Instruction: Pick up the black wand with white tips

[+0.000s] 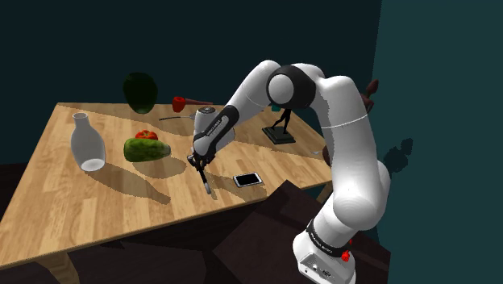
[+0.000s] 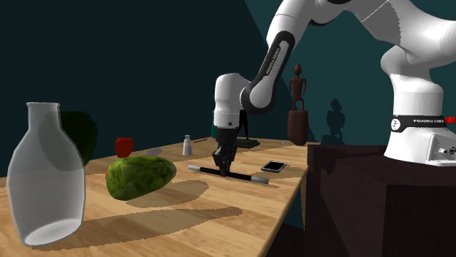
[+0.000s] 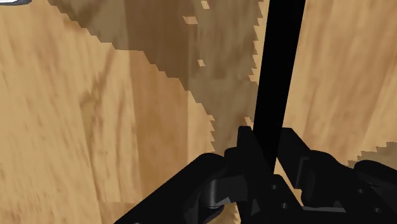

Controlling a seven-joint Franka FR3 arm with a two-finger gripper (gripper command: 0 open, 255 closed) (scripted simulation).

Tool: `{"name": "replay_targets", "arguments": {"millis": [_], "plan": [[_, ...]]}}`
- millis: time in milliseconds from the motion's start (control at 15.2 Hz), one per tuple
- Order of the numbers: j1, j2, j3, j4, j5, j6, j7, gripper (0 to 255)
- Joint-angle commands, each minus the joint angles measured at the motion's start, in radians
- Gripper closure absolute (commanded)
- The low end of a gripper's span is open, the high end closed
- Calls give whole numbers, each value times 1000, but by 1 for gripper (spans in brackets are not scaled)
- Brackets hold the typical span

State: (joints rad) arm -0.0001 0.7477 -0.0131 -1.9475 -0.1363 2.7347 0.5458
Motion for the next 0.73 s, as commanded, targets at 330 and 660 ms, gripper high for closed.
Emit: {"name": "replay_targets", "arguments": {"millis": [330,660], "plan": [[-4,-87,6,-35,4,-52,-7,255],[-8,-147,11,-52,8,-94,-13,255]]}}
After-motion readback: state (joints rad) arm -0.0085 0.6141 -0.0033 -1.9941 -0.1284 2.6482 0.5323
